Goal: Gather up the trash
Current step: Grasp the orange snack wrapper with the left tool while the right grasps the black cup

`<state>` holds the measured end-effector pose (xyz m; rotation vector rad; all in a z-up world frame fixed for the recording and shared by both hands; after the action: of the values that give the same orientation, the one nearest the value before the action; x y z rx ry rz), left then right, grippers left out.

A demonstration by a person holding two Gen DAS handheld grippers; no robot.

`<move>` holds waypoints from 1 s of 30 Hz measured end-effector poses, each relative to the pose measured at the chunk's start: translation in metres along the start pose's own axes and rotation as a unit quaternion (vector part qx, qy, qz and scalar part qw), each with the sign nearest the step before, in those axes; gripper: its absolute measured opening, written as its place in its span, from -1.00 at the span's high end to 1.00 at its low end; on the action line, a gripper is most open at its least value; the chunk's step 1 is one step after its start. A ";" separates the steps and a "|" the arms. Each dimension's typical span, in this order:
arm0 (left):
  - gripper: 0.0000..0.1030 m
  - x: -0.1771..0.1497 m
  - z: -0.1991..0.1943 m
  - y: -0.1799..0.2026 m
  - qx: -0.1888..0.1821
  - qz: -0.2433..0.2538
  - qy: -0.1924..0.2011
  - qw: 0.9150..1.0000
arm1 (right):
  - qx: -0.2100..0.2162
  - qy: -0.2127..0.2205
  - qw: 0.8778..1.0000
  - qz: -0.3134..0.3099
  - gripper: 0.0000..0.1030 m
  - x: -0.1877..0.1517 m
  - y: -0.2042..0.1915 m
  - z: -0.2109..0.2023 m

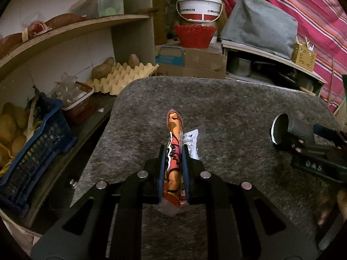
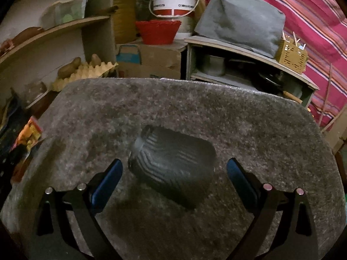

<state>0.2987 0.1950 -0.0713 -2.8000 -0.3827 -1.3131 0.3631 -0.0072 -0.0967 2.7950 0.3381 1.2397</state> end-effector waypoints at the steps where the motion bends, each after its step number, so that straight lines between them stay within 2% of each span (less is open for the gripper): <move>1: 0.75 0.000 0.000 0.000 0.001 0.001 0.000 1.000 | -0.002 -0.002 1.000 0.002 -0.84 0.001 0.000 0.002; 5: 0.75 0.001 0.002 0.000 0.004 0.005 -0.002 1.000 | 0.015 -0.009 1.000 0.011 -0.80 0.001 0.004 0.009; 7: 0.75 0.001 0.002 0.001 0.005 0.005 -0.003 1.000 | 0.033 -0.009 0.999 0.010 -0.50 0.001 0.004 0.008; 12: 0.75 0.006 -0.006 0.002 -0.001 -0.004 0.000 1.000 | 0.047 -0.012 0.999 0.011 -0.48 -0.004 0.010 0.004; 17: 0.75 0.011 -0.021 0.014 -0.003 0.005 0.011 1.000 | 0.044 -0.004 0.999 0.013 -0.46 -0.012 0.029 -0.016; 20: 0.75 0.013 -0.030 0.026 -0.012 0.006 0.016 1.000 | 0.034 -0.001 0.999 0.010 -0.36 -0.021 0.049 -0.032; 23: 0.75 0.012 -0.039 0.042 -0.021 0.013 0.022 0.999 | 0.036 -0.003 0.999 0.017 0.00 -0.029 0.069 -0.044; 24: 0.75 0.011 -0.043 0.051 -0.023 0.020 0.025 0.999 | 0.037 -0.005 0.999 0.021 0.19 -0.032 0.076 -0.047; 30: 0.75 0.004 -0.056 0.084 -0.045 0.030 0.026 0.998 | 0.038 -0.004 0.999 0.035 0.22 -0.049 0.113 -0.065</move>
<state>0.2782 0.1078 -0.0254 -2.8186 -0.2422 -1.4211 0.3033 -0.1305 -0.0716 2.8985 0.2949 1.2544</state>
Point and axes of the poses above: each gripper's, at about its wrist camera, not at the fingertips, and z roughly the way its jaws point, y to its right, x to its top, the point moved 3 cm from there along z, roughly the way its jaws point, and after that the axes turned 8 degrees about -z, right-handed, at the moved point
